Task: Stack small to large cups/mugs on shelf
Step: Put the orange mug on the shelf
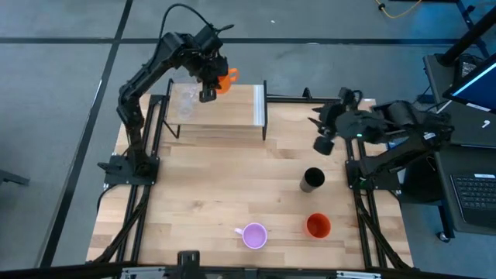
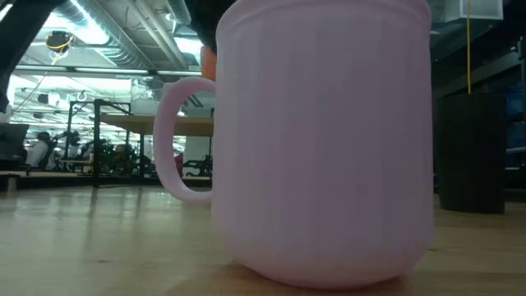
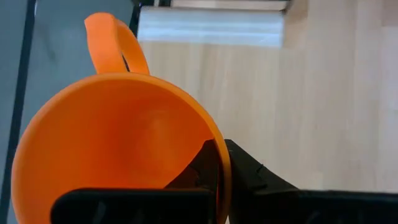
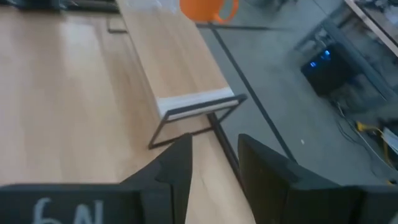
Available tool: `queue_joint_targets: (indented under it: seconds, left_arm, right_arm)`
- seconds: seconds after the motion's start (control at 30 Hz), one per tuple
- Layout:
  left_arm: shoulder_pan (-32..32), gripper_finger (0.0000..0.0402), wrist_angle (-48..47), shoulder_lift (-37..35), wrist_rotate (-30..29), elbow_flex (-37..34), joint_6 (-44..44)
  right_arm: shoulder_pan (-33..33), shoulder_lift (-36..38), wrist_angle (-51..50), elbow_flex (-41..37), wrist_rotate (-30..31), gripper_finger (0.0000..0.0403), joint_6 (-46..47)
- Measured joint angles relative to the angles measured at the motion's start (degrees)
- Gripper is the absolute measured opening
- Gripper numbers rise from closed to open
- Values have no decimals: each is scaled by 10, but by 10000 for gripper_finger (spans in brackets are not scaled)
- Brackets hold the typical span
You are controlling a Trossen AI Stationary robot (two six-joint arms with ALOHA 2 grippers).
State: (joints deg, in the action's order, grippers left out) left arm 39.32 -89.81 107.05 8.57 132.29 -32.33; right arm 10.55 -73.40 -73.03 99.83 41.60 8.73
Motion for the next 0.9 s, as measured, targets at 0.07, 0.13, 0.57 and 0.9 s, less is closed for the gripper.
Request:
queue_joint_targets:
  seconds: [0.07, 0.13, 0.57, 0.9]
  left_arm:
    - [8, 2, 2, 11, 0, 0, 2]
    - [13, 2, -1, 20, 0, 0, 2]
    - [37, 2, -1, -4, 19, -67, -13]
    - [53, 2, 103, -62, 45, -186, -15]
  right_arm:
    - [-14, -16, 0, 0, 0, 129, 0]
    - [-28, -32, 0, 0, -1, 129, 0]
    - [-97, -47, -32, 0, -52, 129, -32]
    - [-135, -45, 1, 0, -53, 129, -62]
